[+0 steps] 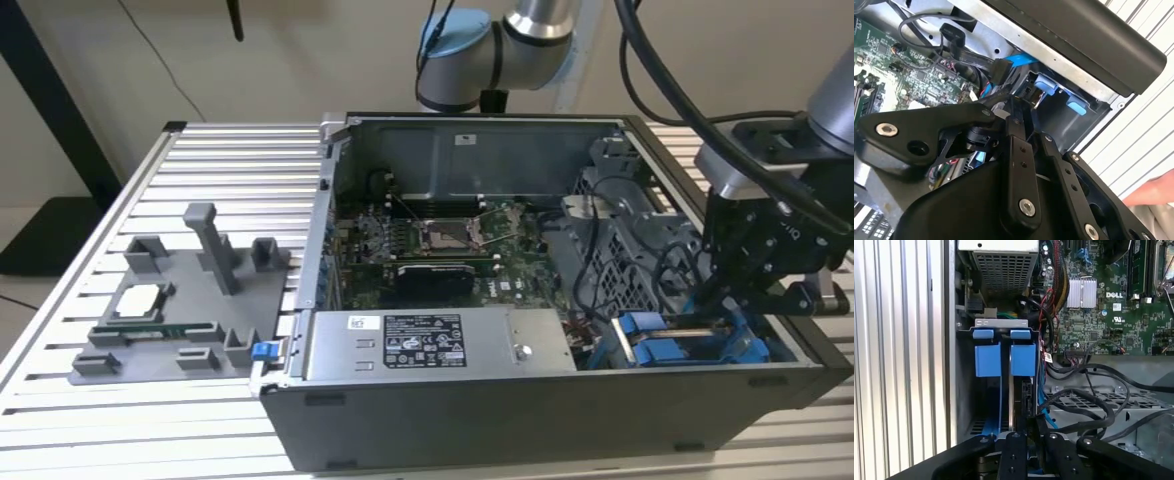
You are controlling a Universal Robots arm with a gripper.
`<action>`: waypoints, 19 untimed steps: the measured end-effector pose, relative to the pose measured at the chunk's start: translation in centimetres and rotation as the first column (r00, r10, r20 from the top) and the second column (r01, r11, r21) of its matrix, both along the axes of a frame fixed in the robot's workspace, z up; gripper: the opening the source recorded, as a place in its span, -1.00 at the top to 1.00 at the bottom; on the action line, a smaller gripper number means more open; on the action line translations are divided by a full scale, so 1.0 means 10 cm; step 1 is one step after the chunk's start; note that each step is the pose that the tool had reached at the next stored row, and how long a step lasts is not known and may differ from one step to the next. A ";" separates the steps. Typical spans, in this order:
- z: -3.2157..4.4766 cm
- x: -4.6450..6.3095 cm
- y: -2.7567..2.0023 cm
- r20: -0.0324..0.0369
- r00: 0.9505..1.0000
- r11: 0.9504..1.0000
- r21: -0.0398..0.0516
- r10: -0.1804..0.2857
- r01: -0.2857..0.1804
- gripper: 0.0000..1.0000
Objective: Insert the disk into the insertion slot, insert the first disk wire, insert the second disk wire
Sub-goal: 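Insert the first disk wire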
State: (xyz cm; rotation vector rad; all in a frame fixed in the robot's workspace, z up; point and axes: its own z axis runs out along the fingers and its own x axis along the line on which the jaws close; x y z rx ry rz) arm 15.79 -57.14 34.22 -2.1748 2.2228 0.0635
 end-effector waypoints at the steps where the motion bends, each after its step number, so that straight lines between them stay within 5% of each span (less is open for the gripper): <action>1: 0.000 0.00 0.001 0.000 1.000 1.000 0.000 0.000 0.000 1.00; 12: -0.035 0.01 0.002 0.000 1.000 1.000 0.002 0.000 0.000 1.00; 19: -0.123 0.03 0.001 0.000 1.000 1.000 0.001 0.000 0.000 1.00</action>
